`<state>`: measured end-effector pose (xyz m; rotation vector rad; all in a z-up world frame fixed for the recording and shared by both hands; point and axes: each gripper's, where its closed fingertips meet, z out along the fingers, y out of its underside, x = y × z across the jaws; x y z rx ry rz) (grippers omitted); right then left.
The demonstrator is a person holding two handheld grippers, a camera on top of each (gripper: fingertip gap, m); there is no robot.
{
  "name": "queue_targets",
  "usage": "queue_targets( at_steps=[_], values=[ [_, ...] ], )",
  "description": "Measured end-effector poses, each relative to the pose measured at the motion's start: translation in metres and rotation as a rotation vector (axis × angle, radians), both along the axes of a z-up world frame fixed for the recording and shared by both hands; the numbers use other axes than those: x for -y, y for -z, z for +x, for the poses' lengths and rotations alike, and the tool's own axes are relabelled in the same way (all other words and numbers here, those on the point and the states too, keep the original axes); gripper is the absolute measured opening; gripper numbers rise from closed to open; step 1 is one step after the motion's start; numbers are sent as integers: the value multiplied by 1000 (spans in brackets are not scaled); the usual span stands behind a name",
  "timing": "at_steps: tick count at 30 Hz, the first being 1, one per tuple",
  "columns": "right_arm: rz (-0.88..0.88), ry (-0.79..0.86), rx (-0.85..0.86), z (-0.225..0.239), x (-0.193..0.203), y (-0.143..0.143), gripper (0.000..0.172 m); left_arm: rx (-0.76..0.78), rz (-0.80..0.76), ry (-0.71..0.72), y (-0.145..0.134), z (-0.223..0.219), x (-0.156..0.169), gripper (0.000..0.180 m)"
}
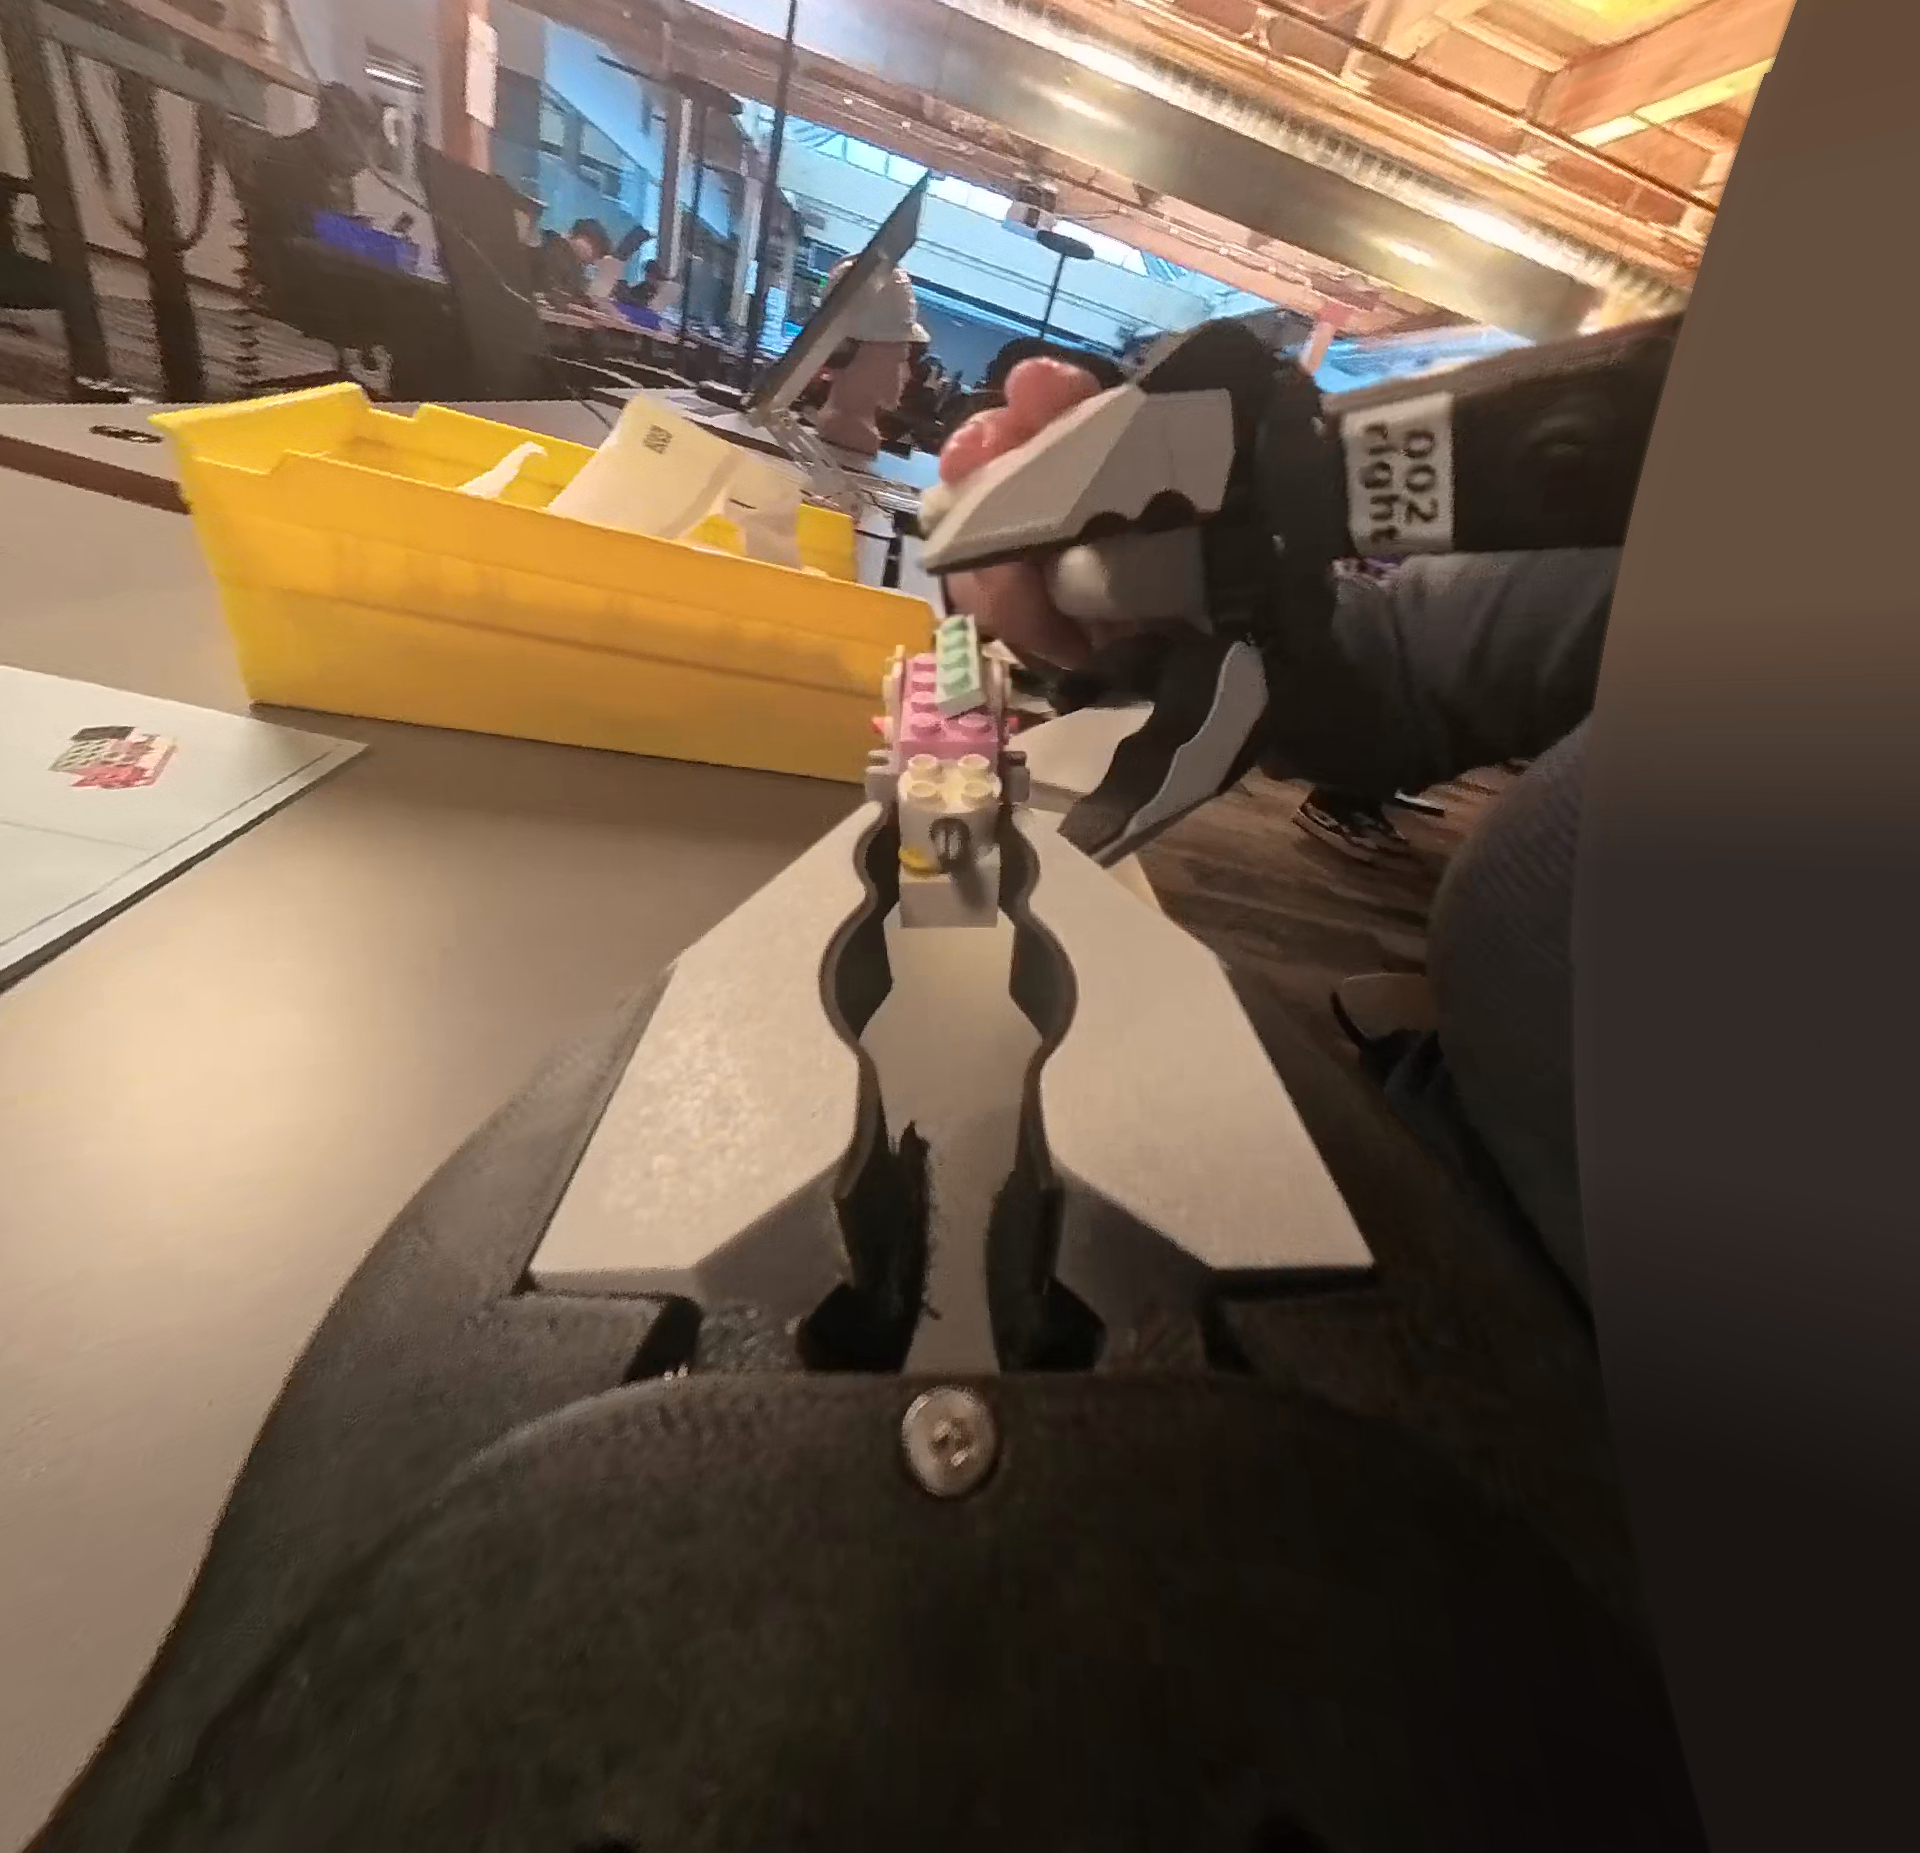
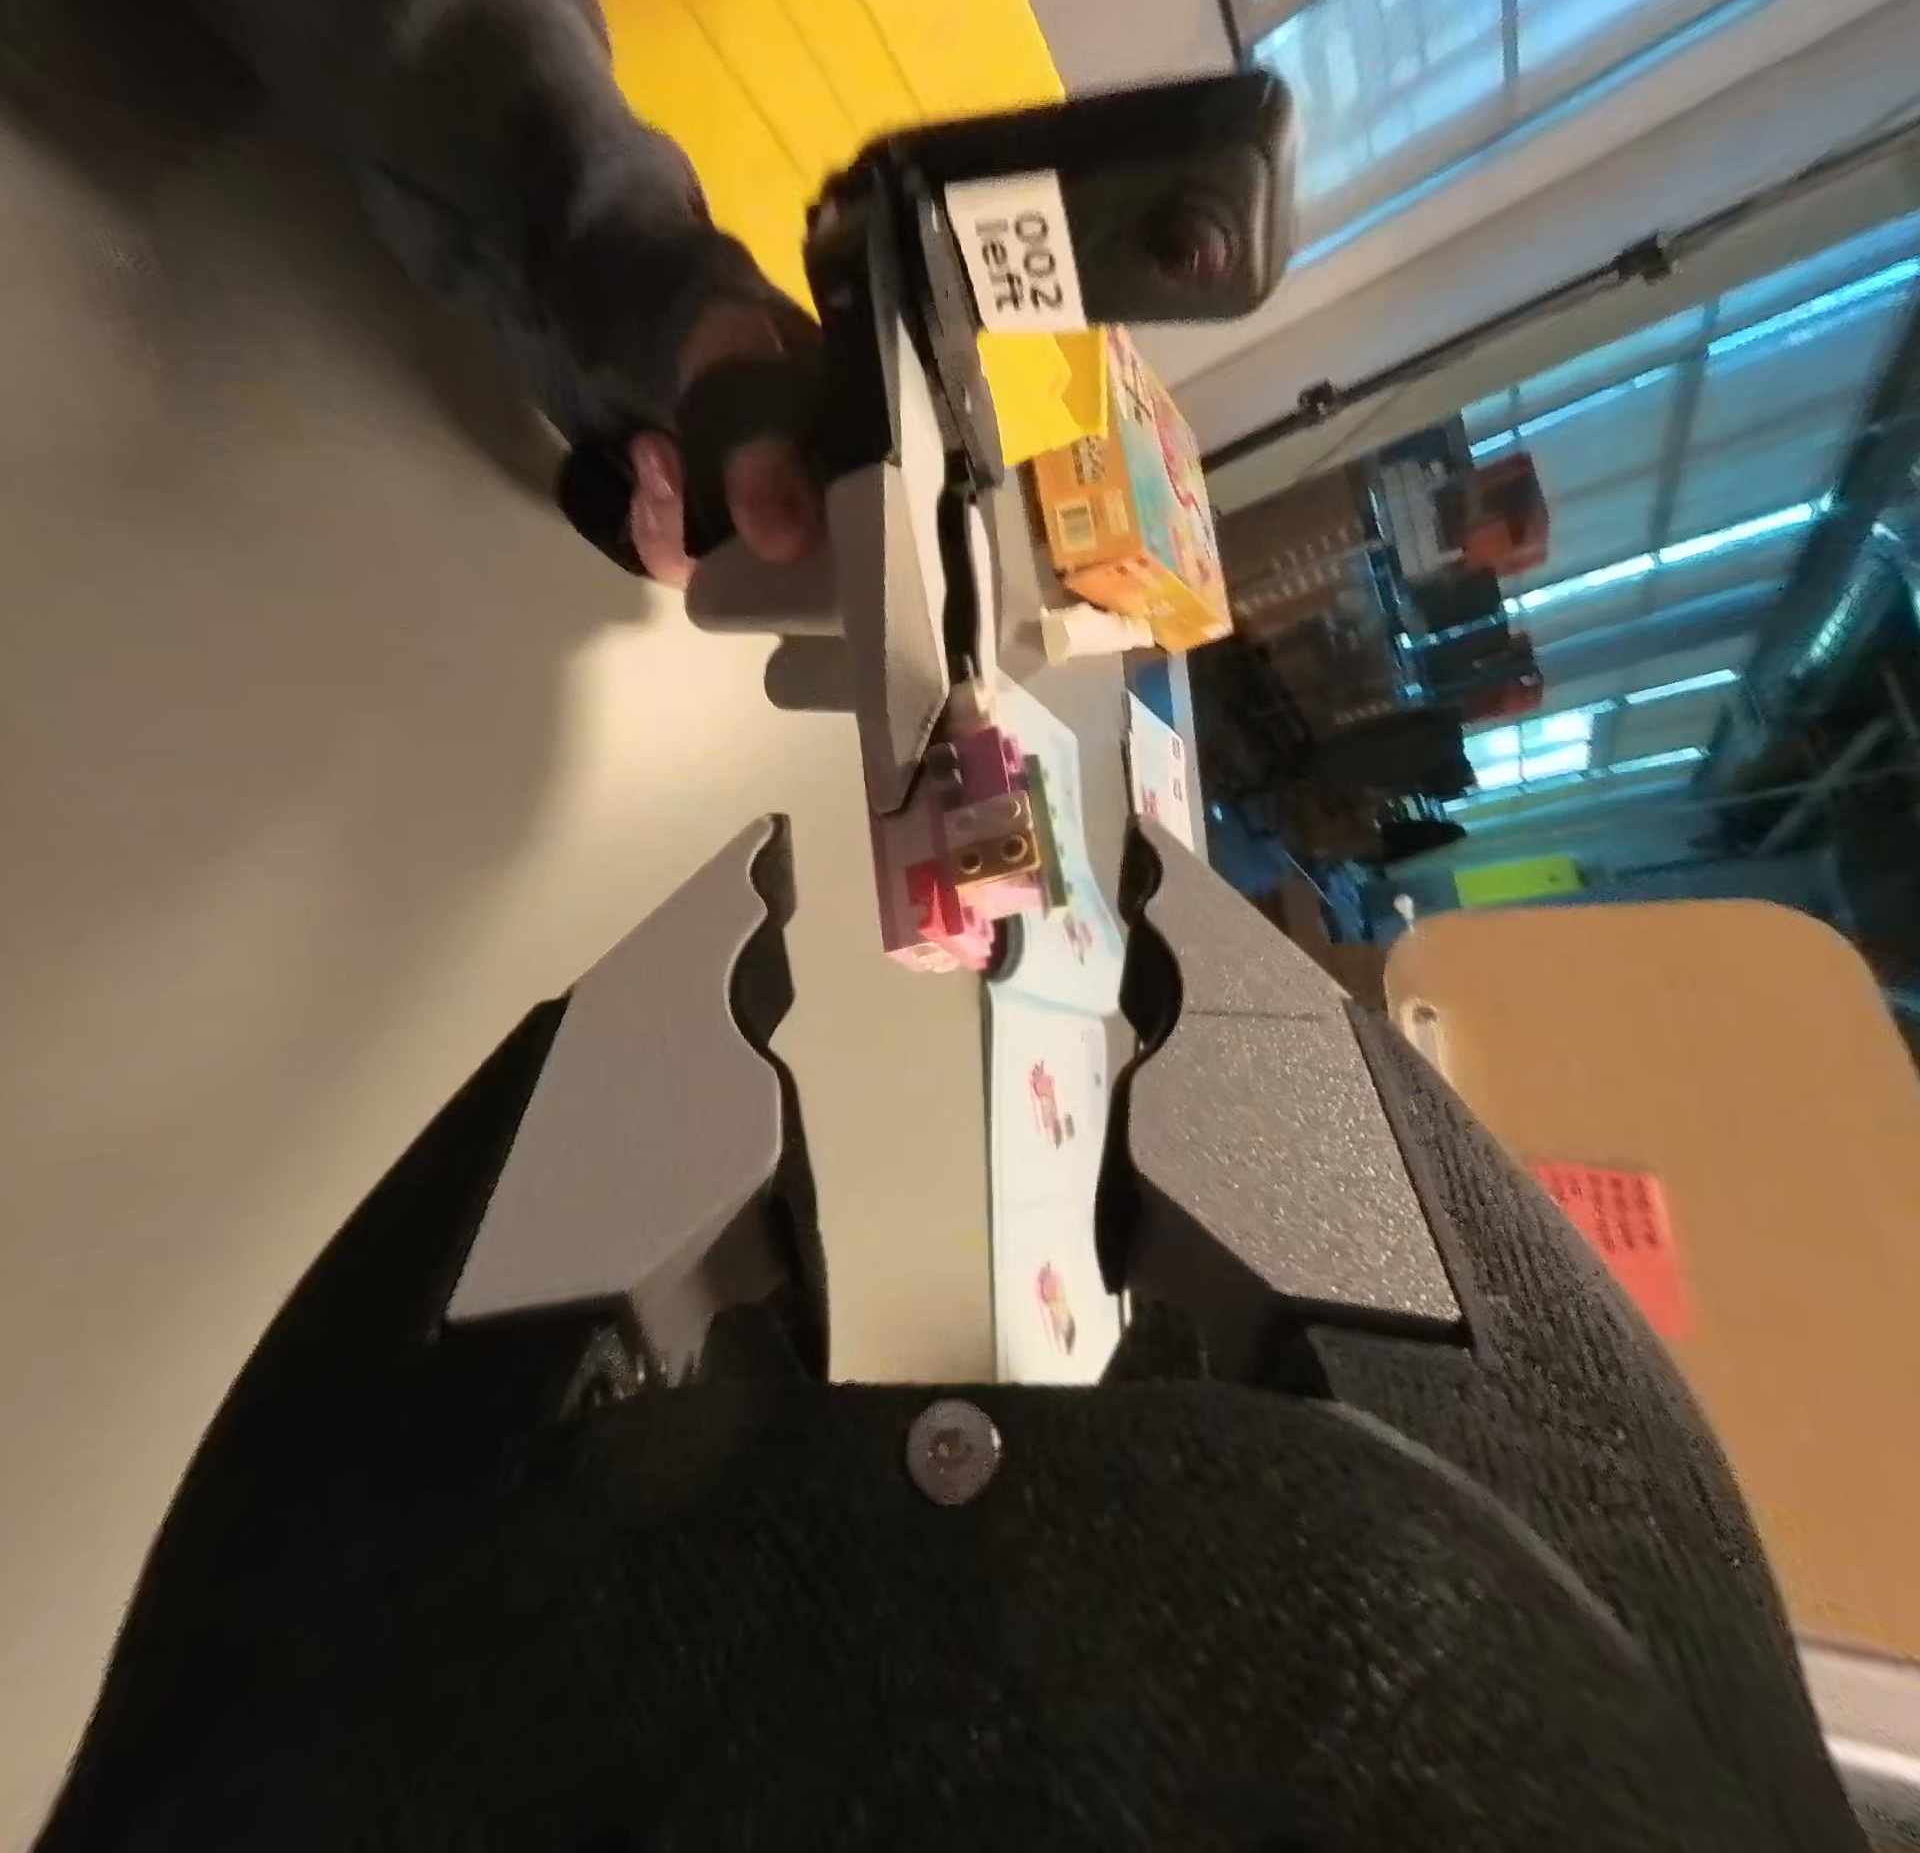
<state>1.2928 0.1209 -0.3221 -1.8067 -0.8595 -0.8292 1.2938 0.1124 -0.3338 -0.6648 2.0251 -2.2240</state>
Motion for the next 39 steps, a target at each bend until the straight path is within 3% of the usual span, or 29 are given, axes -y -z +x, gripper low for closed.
queue_targets(
  at_steps=[6,13,21,29,39],
  values=[
    [-12,-174,-109,-29,10,-9,77,55,-34,177,-9,-28,9,16],
    [-79,-255,-52,-48,17,-4,71,32,-84,315,-14,-46,15,16],
    [-73,-274,10,-54,17,-2,57,2,-105,359,-15,-51,16,16],
    [-101,-226,215,-47,15,2,42,-89,-114,417,-9,-55,21,16],
    [-155,-196,252,-43,17,5,40,-159,-145,432,-7,-53,23,16]
  ],
)
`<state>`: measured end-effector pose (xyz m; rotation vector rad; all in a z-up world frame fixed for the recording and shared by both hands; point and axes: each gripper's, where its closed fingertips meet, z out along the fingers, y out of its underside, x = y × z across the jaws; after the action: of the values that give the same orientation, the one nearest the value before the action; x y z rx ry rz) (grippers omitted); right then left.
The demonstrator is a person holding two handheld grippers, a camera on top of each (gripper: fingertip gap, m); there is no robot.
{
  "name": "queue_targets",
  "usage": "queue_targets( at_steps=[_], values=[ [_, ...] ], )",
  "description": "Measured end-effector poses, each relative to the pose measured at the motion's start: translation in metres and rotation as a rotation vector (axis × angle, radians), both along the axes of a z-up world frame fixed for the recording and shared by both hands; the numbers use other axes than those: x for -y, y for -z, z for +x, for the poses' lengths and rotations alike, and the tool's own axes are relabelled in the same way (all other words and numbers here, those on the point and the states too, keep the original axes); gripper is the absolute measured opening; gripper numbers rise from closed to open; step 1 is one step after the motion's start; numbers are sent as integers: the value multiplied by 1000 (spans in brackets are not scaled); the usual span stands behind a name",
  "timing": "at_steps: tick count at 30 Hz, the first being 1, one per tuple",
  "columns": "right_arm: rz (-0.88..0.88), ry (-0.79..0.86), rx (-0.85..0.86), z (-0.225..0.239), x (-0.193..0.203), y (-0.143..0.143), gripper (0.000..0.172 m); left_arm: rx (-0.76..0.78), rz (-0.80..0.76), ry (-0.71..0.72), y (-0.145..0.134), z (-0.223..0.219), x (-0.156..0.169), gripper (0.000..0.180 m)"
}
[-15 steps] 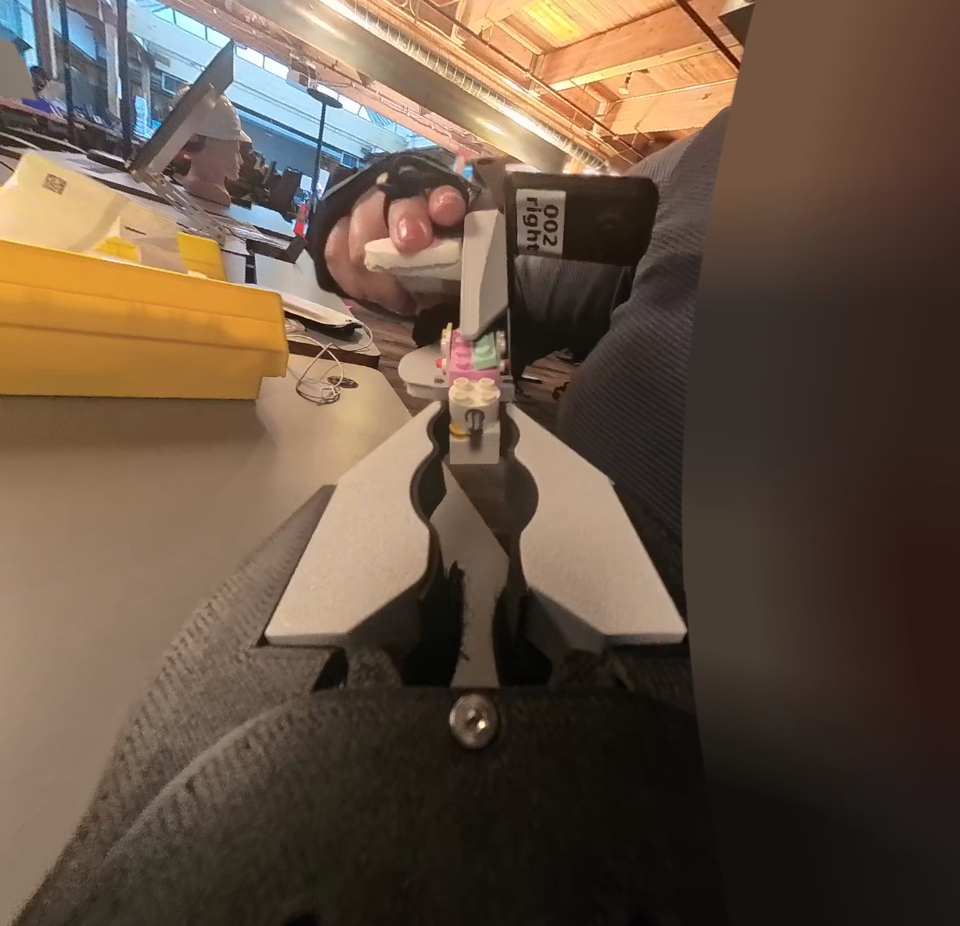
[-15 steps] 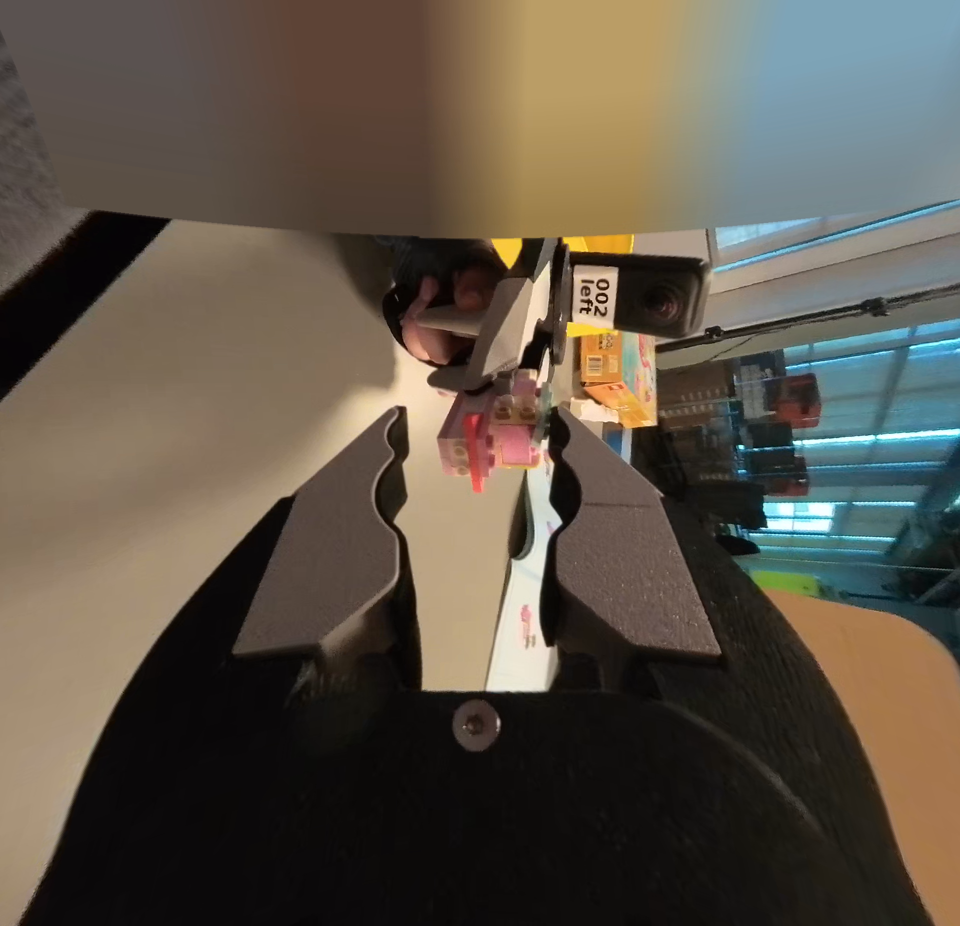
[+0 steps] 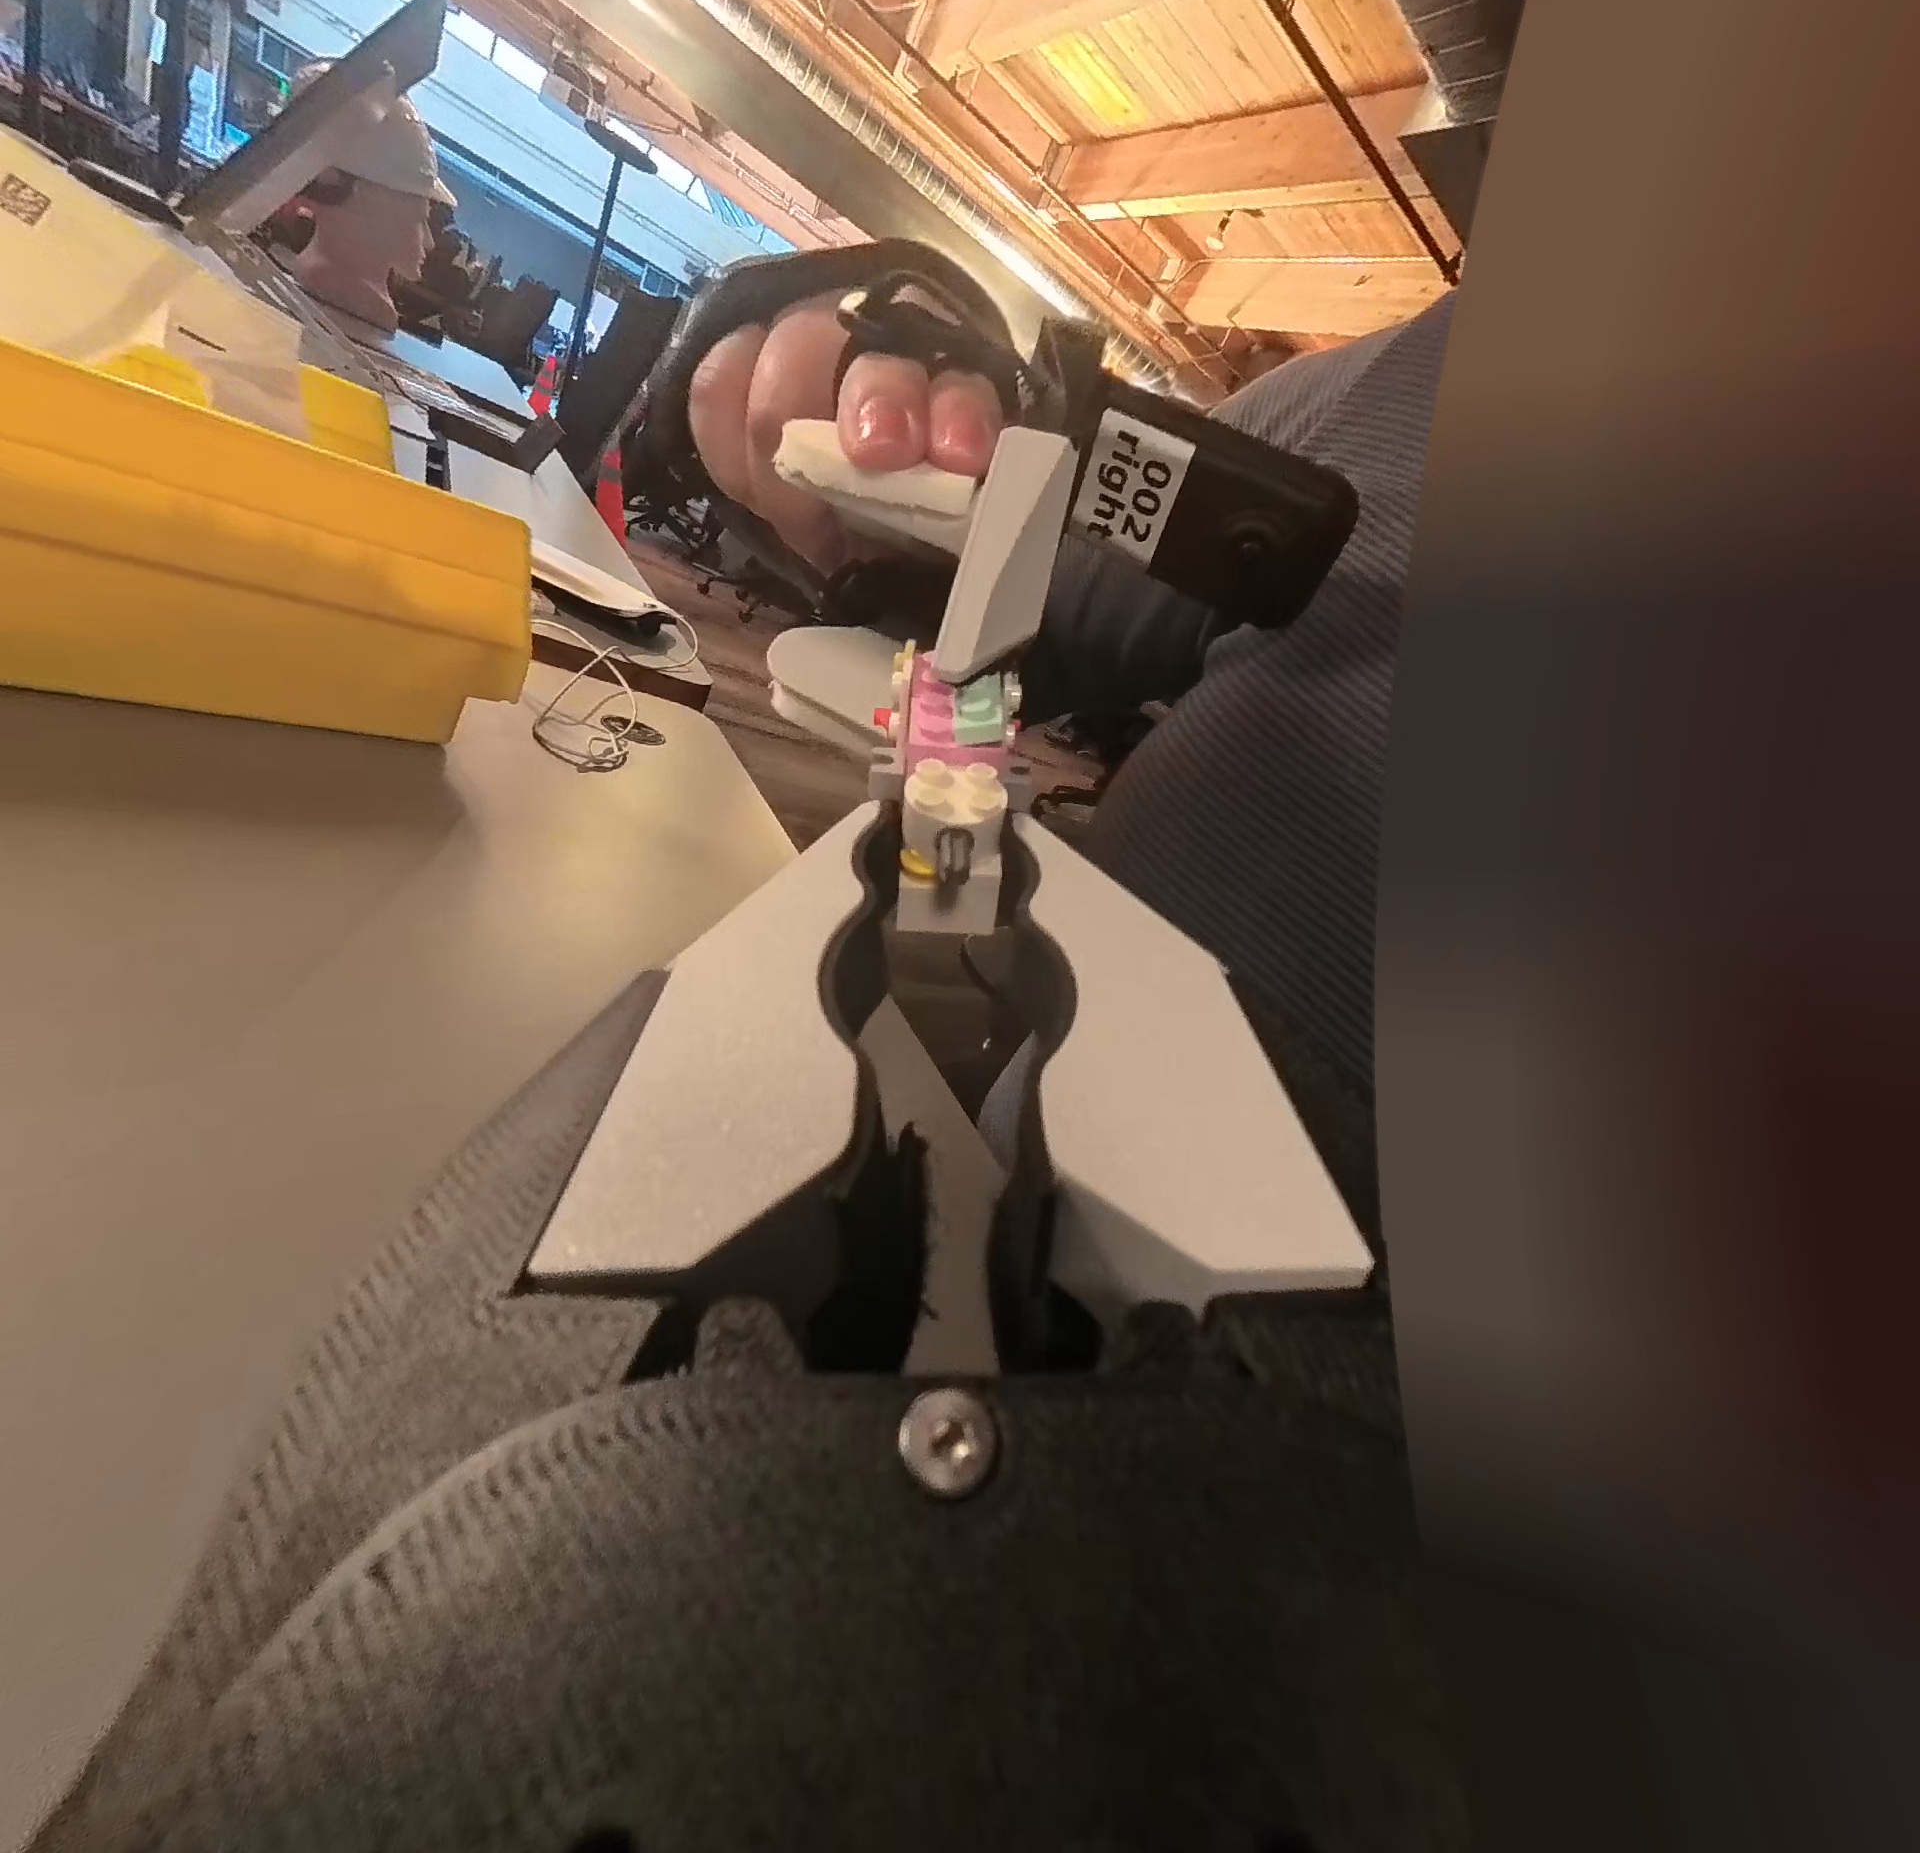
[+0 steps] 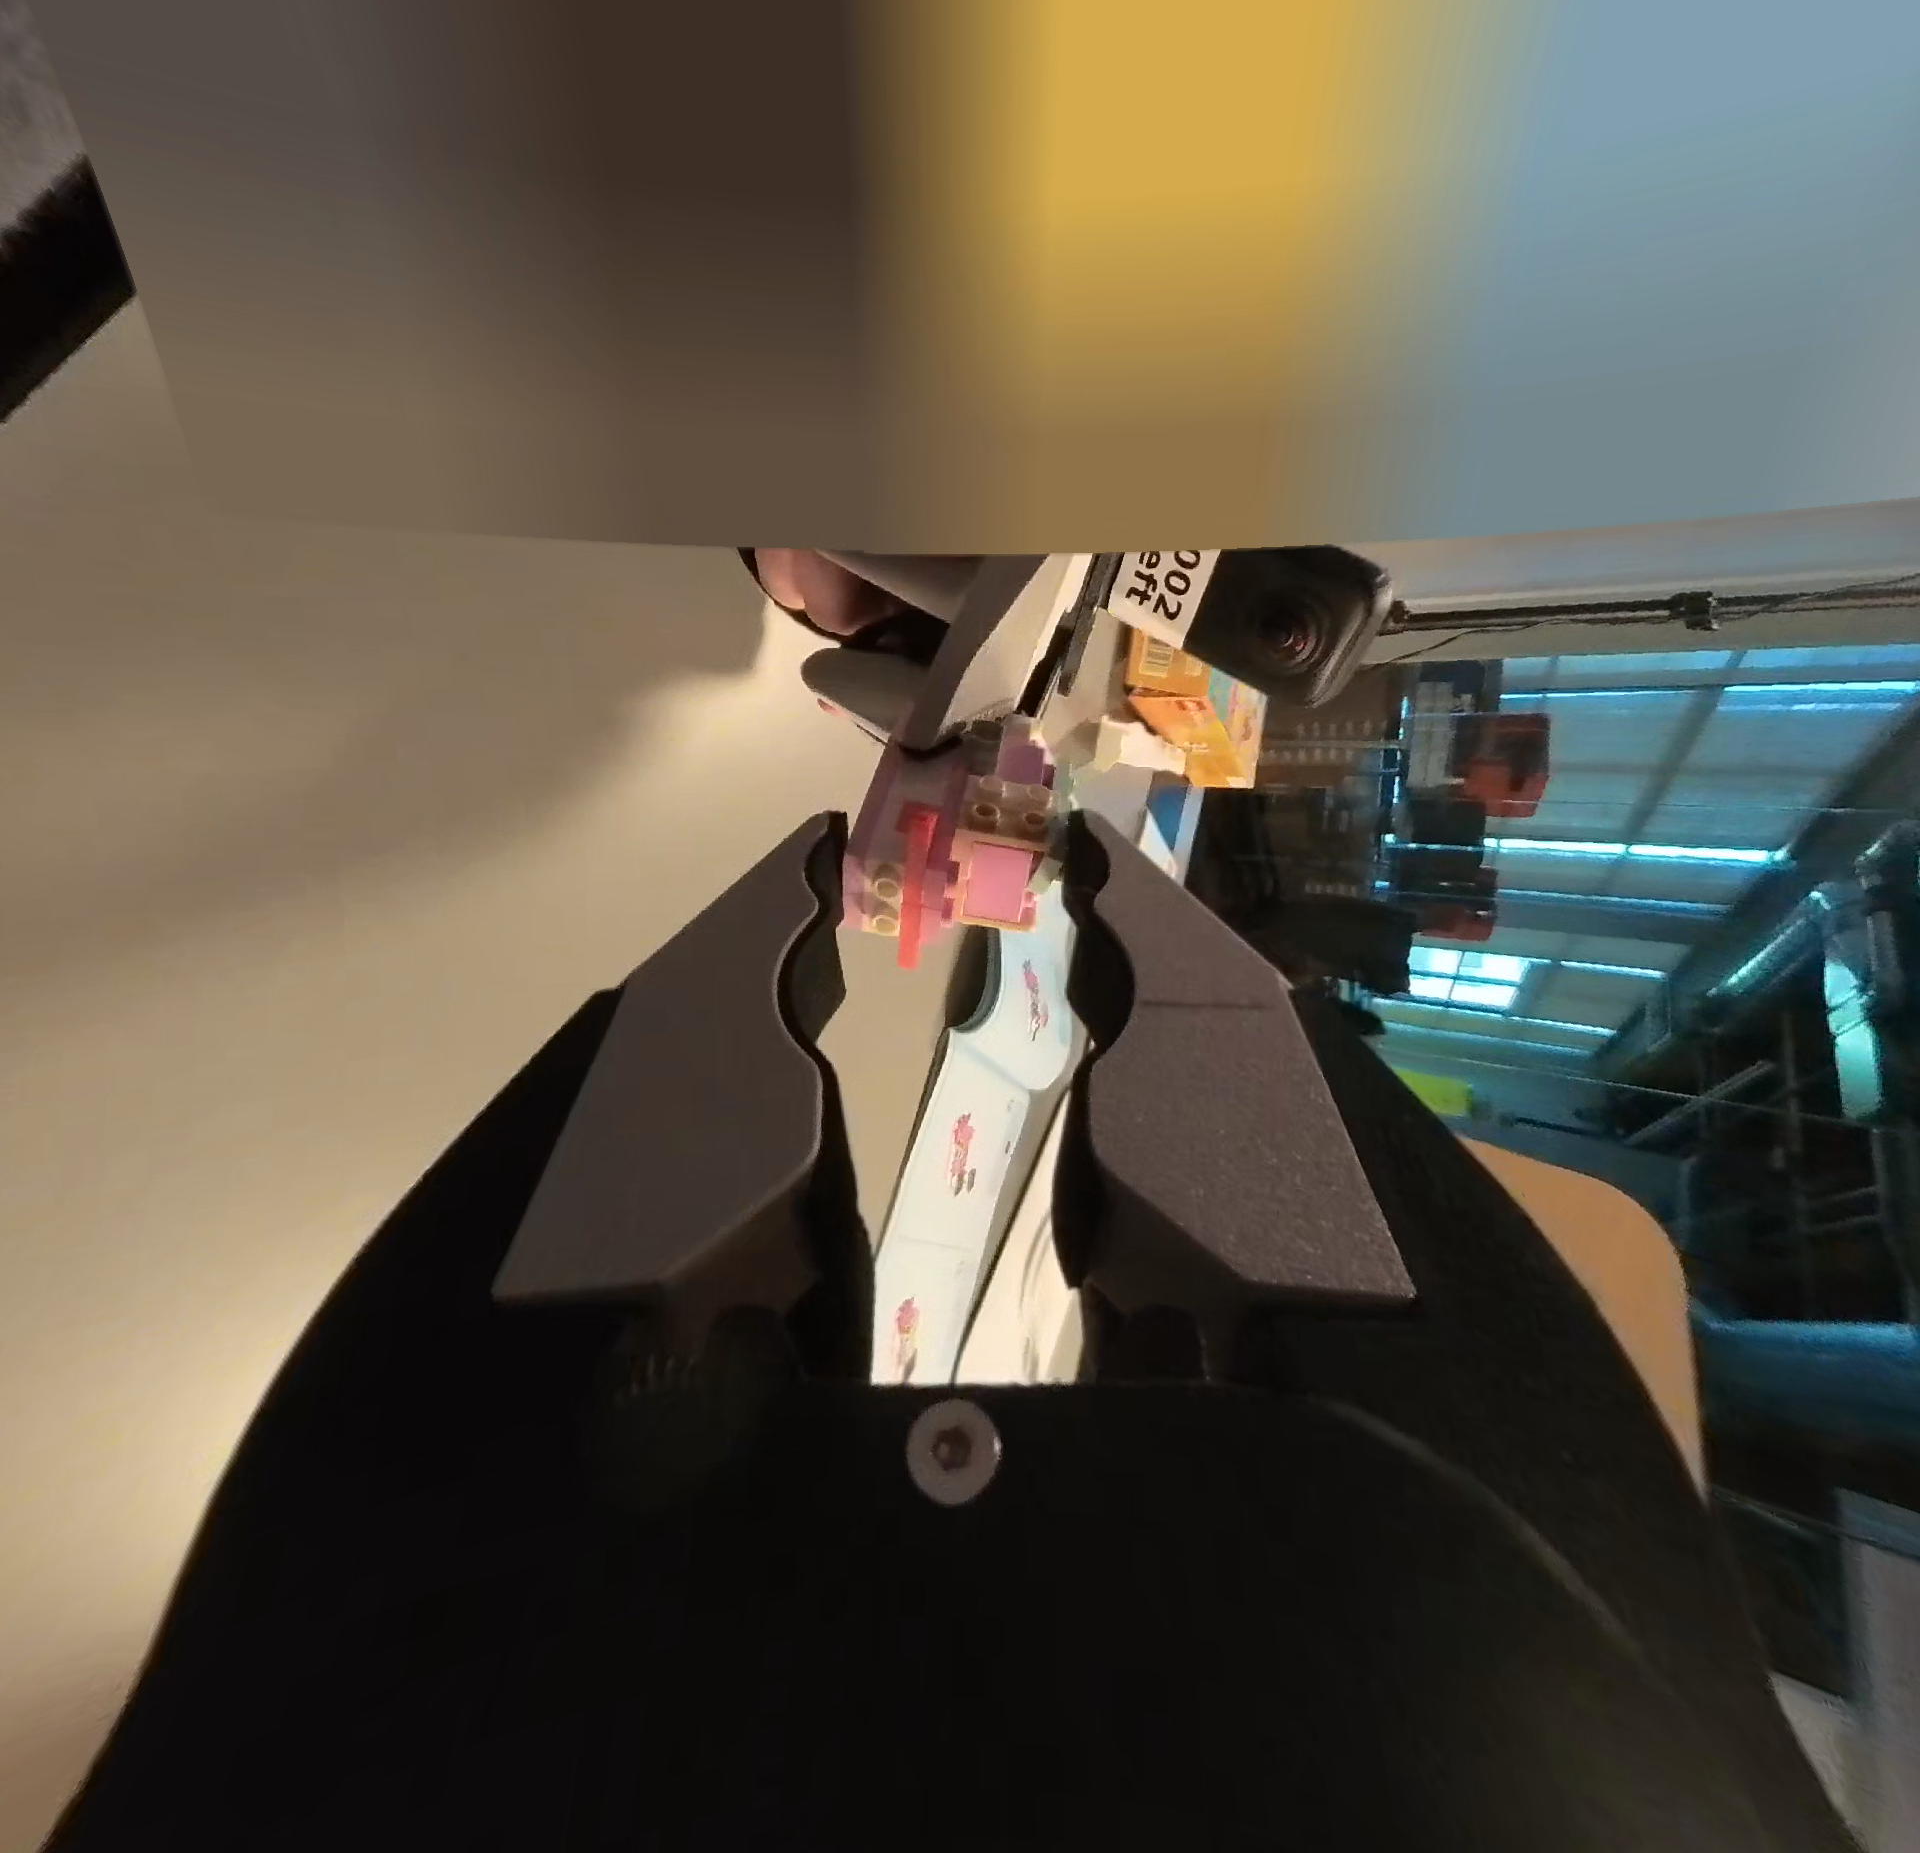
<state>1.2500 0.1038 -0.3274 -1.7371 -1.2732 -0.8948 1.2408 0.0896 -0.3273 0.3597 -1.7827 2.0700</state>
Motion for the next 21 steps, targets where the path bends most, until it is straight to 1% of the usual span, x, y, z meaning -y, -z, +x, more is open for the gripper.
queue_targets(
  at_steps=[3,5,6,8,10,11,13,15,17,21],
  values=[
    [-8,38,-30,7,0,3,40,-10,12,-36,3,5,1,15],
    [4,67,-112,15,1,3,40,0,24,-105,3,14,1,16],
    [9,85,-167,19,2,4,40,11,37,-160,4,20,1,20],
    [27,112,-259,26,3,4,40,54,92,-256,9,30,-2,53],
    [29,147,-301,35,4,7,40,157,166,-366,14,38,-6,72],
    [23,163,-311,39,5,10,40,256,213,-435,15,41,-7,75],
    [-7,185,-321,44,7,19,40,522,325,-580,14,44,-10,77],
    [-38,197,-323,46,7,27,40,749,434,-675,16,44,-9,74],
    [-63,195,-325,45,6,33,40,864,512,-714,21,44,-5,70],
    [-92,185,-326,42,5,39,39,967,625,-702,35,45,1,56]
  ],
)
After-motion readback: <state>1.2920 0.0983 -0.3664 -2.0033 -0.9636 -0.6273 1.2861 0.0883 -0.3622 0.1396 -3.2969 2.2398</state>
